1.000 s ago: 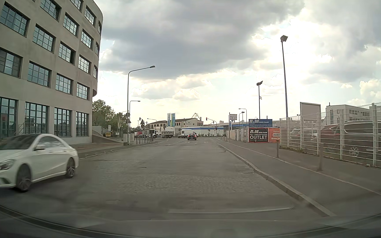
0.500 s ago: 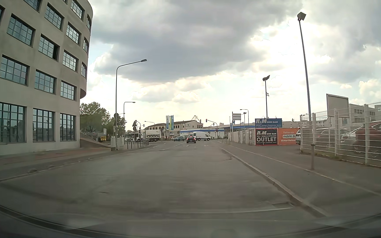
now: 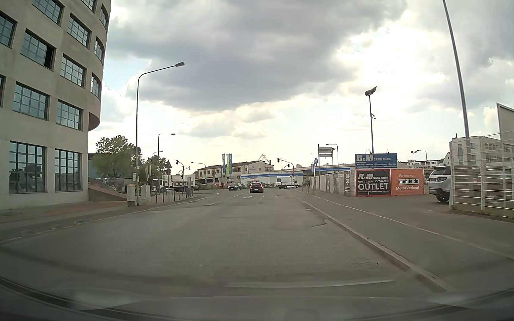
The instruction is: Follow the waypoints while adhering to traffic rules and regulations
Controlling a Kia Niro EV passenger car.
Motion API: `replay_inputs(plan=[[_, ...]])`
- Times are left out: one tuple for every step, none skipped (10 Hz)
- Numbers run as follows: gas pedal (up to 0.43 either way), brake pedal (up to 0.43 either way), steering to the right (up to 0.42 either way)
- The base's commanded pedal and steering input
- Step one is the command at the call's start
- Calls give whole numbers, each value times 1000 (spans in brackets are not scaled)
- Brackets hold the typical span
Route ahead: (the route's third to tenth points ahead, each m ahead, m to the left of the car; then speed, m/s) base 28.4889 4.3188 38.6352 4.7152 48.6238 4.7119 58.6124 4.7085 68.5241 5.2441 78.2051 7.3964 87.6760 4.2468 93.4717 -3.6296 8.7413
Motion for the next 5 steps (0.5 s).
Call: replay_inputs(plan=[[0, 30, 0], [0, 37, 0], [0, 37, 2], [0, 37, 0], [0, 37, 0]])
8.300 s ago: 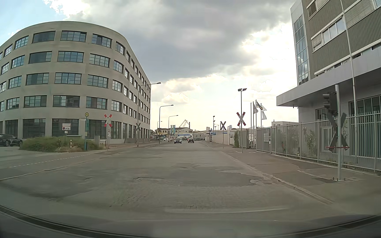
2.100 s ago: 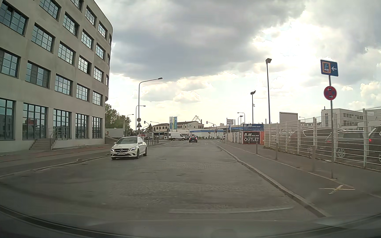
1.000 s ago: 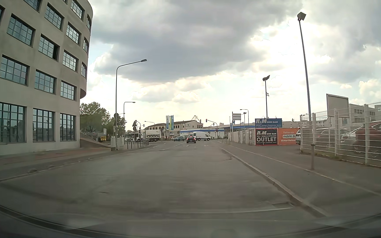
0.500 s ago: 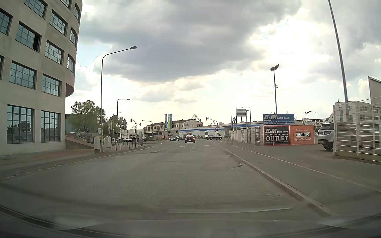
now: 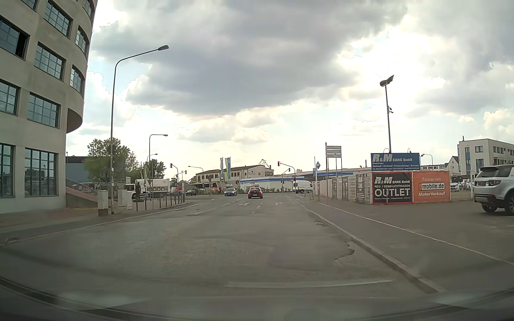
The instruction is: Follow the waypoints while adhering to traffic rules and regulations
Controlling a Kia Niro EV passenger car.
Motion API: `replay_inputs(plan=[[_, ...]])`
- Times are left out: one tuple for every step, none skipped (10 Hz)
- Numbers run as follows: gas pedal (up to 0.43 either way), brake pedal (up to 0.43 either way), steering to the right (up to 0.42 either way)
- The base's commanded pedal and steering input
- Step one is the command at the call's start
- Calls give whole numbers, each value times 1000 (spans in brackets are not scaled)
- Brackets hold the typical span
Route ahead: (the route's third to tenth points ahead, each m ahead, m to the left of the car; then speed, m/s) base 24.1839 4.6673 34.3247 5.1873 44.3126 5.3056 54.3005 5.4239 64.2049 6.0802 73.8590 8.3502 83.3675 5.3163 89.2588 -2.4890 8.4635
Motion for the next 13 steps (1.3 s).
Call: replay_inputs(plan=[[0, 37, 0], [0, 37, 0], [0, 37, 2], [0, 37, 1], [0, 37, 2], [0, 37, 2], [0, 37, 2], [0, 37, 3], [0, 37, 3], [0, 37, 3], [0, 37, 3], [0, 37, 3], [0, 37, 3]])
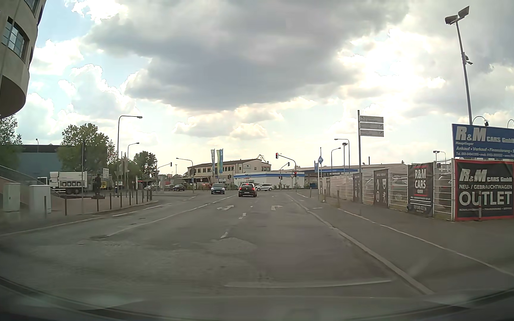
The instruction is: Follow the waypoints while adhering to traffic rules and regulations
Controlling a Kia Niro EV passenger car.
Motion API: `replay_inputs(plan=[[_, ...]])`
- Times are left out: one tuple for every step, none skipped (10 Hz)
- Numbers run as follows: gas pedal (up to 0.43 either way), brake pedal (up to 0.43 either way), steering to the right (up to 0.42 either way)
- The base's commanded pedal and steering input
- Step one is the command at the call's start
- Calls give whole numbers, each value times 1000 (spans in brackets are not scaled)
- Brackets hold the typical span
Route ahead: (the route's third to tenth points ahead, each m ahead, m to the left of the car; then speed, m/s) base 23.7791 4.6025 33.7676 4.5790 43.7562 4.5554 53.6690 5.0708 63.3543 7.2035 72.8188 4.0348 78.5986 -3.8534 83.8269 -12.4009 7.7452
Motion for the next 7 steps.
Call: replay_inputs(plan=[[0, 37, 1], [0, 37, 1], [0, 37, 1], [0, 37, 1], [0, 37, 1], [0, 43, 0], [0, 43, 0]])
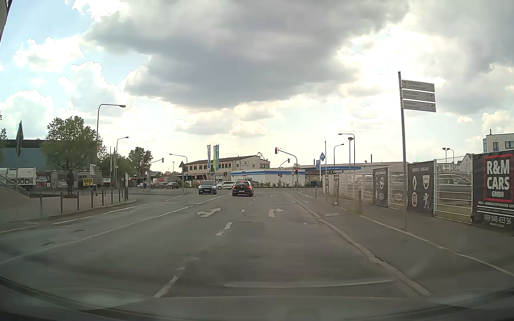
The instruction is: Follow the waypoints while adhering to traffic rules and regulations
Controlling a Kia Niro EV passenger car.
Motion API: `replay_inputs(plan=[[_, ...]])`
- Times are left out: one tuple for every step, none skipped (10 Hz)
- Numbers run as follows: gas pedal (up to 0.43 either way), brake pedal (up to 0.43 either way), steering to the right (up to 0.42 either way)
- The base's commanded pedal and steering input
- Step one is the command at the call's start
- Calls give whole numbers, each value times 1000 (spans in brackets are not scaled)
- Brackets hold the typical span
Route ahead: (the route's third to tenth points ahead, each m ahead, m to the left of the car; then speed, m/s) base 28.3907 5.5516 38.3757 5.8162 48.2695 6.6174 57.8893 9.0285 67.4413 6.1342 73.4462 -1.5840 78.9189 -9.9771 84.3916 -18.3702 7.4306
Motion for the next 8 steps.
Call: replay_inputs(plan=[[0, 43, 0], [0, 49, 0], [0, 49, 2], [0, 49, 3], [0, 49, 3], [0, 49, 3], [0, 49, 0], [0, 55, -5]])
